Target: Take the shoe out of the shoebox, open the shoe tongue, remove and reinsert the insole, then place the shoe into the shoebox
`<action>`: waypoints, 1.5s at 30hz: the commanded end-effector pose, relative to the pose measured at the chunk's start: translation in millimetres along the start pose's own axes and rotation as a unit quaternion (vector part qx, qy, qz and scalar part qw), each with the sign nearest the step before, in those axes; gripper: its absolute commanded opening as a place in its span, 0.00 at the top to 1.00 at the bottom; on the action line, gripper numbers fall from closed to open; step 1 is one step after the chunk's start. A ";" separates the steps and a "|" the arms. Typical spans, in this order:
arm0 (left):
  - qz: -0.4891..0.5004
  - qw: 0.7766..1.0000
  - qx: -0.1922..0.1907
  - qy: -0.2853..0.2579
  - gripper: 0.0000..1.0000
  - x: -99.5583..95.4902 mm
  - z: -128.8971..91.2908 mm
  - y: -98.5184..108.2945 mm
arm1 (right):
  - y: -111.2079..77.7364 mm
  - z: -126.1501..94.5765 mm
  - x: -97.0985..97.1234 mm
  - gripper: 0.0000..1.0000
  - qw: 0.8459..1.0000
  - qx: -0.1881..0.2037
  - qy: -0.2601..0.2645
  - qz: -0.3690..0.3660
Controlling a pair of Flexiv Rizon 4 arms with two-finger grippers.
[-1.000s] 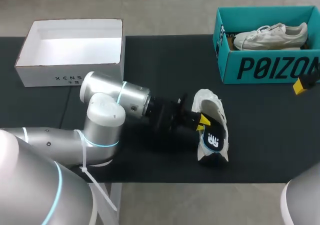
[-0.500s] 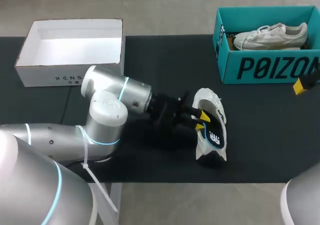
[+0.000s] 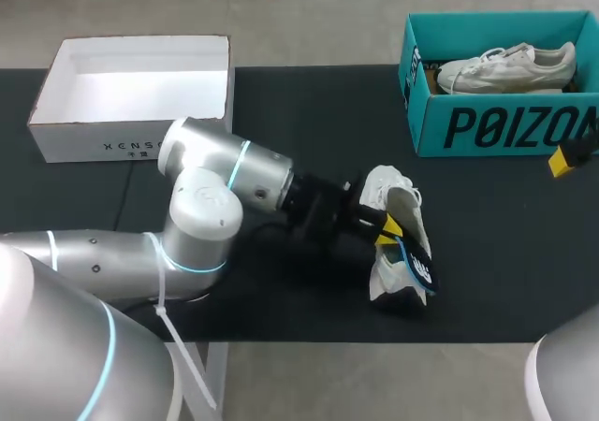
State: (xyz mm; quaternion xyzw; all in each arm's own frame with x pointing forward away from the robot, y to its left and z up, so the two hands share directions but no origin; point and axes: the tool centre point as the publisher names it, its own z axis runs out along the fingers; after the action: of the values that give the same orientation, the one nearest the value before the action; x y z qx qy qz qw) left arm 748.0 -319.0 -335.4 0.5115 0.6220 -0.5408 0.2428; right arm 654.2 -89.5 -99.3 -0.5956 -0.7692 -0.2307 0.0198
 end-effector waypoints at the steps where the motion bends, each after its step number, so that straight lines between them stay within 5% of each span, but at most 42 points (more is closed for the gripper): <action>1: -0.002 1.000 0.002 0.004 0.81 -0.2 7.7 1.3 | 3.3 0.3 0.0 0.00 1.000 0.004 0.000 0.000; 7: -0.005 1.000 0.007 0.015 0.65 0.9 6.5 0.3 | 3.3 0.3 0.0 0.00 1.000 0.004 0.000 0.000; 8: -0.004 1.000 0.008 0.016 0.72 0.9 6.4 0.3 | 3.3 0.3 0.0 0.00 1.000 0.004 0.000 0.000; 9: -0.002 1.000 0.008 0.018 0.94 0.4 6.5 -0.1 | 3.3 0.3 0.0 0.00 1.000 0.004 0.000 0.000; 10: -0.001 1.000 0.011 0.018 1.00 -0.3 7.0 -0.8 | 3.3 0.3 0.0 0.00 1.000 0.004 0.000 0.000; 22: 0.004 0.999 0.024 0.037 1.00 4.6 8.6 -4.1 | 3.3 0.3 0.0 0.00 1.000 0.004 0.000 0.000; 36: 0.015 0.998 -0.001 0.057 1.00 10.1 -9.4 33.0 | 3.3 0.3 0.0 0.00 1.000 0.004 0.000 0.000; 41: 0.026 0.994 -0.033 0.102 1.00 2.4 -4.0 38.7 | 3.3 0.3 0.0 0.00 1.000 0.004 0.000 0.000; 42: 0.030 0.993 -0.033 0.106 0.75 -0.1 -2.7 37.0 | 3.3 0.3 0.0 0.00 1.000 0.004 0.000 0.000; 43: 0.030 0.993 -0.034 0.106 0.67 -1.4 -1.9 35.6 | 3.3 0.3 0.0 0.00 1.000 0.004 0.000 0.000; 44: 0.032 0.993 -0.037 0.106 0.08 -2.6 -1.6 33.7 | 3.3 0.3 0.0 0.00 1.000 0.004 0.000 0.000; 45: 0.033 0.993 -0.040 0.109 0.00 -3.4 -1.9 30.6 | 3.3 0.3 0.0 0.00 1.000 0.004 0.000 0.000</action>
State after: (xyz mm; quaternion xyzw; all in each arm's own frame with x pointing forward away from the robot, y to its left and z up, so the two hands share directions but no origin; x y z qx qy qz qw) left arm 780.1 -318.5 -350.5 0.5722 0.6417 -0.4616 0.2184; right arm 653.9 -89.5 -99.0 -0.5958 -0.7691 -0.2305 0.0198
